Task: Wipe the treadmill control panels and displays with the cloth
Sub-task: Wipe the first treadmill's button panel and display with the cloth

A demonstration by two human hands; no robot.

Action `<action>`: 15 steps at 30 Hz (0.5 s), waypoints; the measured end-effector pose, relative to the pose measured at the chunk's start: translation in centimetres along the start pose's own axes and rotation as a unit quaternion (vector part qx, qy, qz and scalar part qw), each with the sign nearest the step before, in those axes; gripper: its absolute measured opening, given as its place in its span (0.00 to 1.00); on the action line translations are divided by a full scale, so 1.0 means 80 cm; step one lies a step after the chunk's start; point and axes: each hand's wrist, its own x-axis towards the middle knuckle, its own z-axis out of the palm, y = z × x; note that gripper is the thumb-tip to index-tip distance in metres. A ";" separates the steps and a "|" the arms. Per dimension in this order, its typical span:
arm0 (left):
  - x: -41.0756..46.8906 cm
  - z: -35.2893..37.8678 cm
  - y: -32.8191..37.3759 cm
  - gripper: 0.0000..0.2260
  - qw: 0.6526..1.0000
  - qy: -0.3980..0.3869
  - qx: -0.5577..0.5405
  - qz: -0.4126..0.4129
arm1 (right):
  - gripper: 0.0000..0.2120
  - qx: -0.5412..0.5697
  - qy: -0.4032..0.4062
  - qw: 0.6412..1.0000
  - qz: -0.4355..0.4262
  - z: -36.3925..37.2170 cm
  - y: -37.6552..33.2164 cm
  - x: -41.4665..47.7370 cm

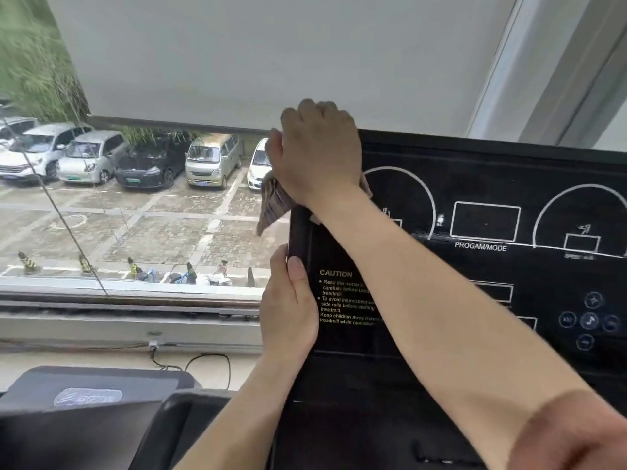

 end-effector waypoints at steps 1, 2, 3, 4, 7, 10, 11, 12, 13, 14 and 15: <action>0.000 0.000 0.002 0.18 1.000 0.000 0.001 -0.001 | 0.14 -0.011 -0.050 0.999 -0.010 -0.008 -0.001 0.015; 0.000 0.000 0.003 0.18 1.000 0.002 0.002 -0.001 | 0.14 -0.027 -0.118 0.992 -0.021 -0.015 -0.001 0.032; -0.001 0.000 0.005 0.18 1.000 0.004 0.004 0.001 | 0.12 -0.035 -0.179 0.983 -0.036 -0.020 -0.003 0.050; -0.001 0.000 0.006 0.18 1.000 0.006 0.011 0.002 | 0.09 -0.051 -0.241 0.968 -0.054 -0.024 -0.006 0.066; 0.001 -0.001 0.007 0.19 0.999 0.002 0.033 0.001 | 0.05 -0.143 -0.328 0.922 -0.150 -0.031 -0.026 0.071; 0.005 -0.001 0.006 0.17 0.999 0.023 0.040 -0.022 | 0.10 -0.164 -0.309 0.893 -0.282 -0.014 -0.049 -0.003; 0.005 -0.001 0.000 0.18 0.998 0.029 0.037 -0.038 | 0.12 -0.146 -0.314 0.887 -0.306 -0.012 -0.052 -0.031; -0.001 -0.003 -0.008 0.18 0.997 0.034 0.038 -0.052 | 0.14 -0.121 -0.322 0.883 -0.320 -0.010 -0.053 -0.054; -0.010 -0.007 -0.018 0.19 0.996 0.038 0.043 -0.064 | 0.16 -0.098 -0.317 0.881 -0.336 -0.007 -0.052 -0.070; -0.023 -0.011 -0.029 0.19 0.995 0.029 0.043 -0.079 | 0.18 -0.081 -0.298 0.883 -0.355 -0.003 -0.050 -0.084; -0.036 -0.016 -0.037 0.18 0.994 0.012 0.026 -0.107 | 0.19 -0.069 -0.271 0.886 -0.370 -0.002 -0.047 -0.099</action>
